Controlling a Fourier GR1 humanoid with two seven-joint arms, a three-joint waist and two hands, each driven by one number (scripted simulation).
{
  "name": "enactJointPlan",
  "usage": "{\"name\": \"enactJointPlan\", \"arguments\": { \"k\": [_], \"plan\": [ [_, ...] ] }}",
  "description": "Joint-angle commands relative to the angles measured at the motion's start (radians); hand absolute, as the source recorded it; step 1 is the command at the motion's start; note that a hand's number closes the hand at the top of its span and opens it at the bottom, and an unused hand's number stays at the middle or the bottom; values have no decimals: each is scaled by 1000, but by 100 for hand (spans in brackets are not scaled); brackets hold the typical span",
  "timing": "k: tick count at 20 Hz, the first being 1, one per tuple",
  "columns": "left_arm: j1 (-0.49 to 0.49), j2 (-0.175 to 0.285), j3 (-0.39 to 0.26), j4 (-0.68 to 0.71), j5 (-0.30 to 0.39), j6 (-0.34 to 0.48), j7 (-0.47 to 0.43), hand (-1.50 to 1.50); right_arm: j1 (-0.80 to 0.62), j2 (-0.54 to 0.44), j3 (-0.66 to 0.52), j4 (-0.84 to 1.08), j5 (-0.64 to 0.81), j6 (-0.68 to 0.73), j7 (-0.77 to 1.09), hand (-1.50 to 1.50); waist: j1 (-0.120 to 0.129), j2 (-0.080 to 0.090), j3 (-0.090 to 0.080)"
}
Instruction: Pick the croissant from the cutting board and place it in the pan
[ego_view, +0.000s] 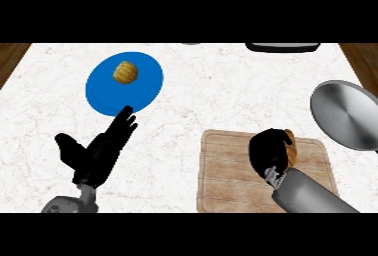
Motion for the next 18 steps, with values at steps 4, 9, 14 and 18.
{"name": "enactJointPlan", "arguments": {
  "k": [4,9,14,18],
  "plan": [
    [3,-2,28,-14,-9,-15,8,0,23,46,-54,82,75,-137,-53,150,-2,5,3],
    [31,11,44,-22,4,-8,-4,0,90,276,-422,9,-141,-340,139,150,-49,4,9],
    [45,14,23,-14,-7,-46,-24,0,137,350,-418,3,-35,-540,229,150,-9,2,3],
    [42,15,35,-12,0,-44,-16,0,69,331,-401,-59,147,-686,304,150,-5,-1,3]
  ]
}}
